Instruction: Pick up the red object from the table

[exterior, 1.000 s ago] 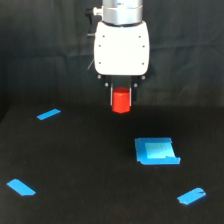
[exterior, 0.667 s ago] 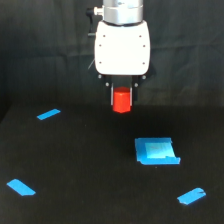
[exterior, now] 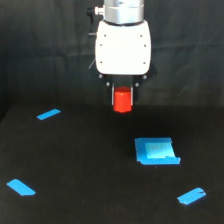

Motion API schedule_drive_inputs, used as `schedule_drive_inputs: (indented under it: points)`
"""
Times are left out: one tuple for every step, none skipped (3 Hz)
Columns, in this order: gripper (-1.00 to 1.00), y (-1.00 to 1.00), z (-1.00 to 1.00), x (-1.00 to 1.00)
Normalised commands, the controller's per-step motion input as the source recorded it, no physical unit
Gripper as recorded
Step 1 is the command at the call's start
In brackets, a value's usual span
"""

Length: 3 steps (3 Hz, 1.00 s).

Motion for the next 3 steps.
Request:
schedule_drive_inputs:
  points:
    - [-0.94,0.03,0.07,0.1]
    - [-0.87,-0.01,0.14,-0.06]
    - [-0.91,-0.06,0.02,0.02]
